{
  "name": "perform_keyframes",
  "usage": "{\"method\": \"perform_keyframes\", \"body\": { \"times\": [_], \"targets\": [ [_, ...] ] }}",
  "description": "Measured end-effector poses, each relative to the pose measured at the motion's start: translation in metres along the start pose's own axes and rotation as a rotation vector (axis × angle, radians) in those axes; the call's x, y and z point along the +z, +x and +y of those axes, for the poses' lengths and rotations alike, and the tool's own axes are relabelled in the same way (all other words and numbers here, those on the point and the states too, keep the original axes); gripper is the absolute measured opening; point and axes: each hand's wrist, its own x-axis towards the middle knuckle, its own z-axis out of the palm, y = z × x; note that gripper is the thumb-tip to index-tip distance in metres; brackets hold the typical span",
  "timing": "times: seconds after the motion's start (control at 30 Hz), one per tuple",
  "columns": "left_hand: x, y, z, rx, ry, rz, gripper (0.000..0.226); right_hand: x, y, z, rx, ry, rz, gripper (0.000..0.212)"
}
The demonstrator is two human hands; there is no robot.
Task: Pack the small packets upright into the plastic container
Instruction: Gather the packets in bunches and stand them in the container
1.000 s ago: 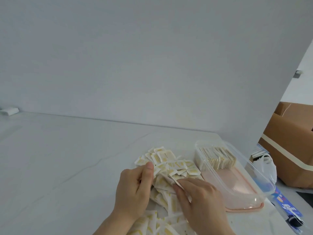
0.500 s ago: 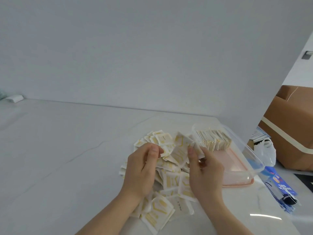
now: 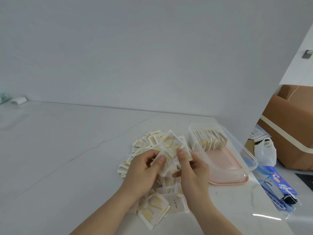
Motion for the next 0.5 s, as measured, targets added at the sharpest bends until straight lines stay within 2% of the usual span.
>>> {"method": "perform_keyframes", "body": {
  "times": [0.07,0.13,0.3,0.37,0.5],
  "targets": [
    [-0.002,0.001,0.0,-0.04,-0.04,0.043,0.018,-0.001,0.0,0.0,0.001,-0.001,0.007,0.028],
    [-0.001,0.0,0.003,-0.135,-0.176,0.083,0.015,-0.002,0.002,0.001,0.022,-0.001,0.035,0.029],
    [-0.001,0.001,0.003,-0.342,-0.439,0.011,0.021,-0.001,0.0,0.007,0.056,-0.007,-0.019,0.025],
    [-0.002,0.002,0.004,-0.356,-0.516,-0.008,0.026,0.002,-0.004,0.008,0.016,-0.091,-0.061,0.028],
    [0.001,-0.001,0.003,-0.373,-0.566,-0.015,0.03,0.006,-0.009,0.011,-0.192,-0.338,-0.121,0.031]
  ]
}}
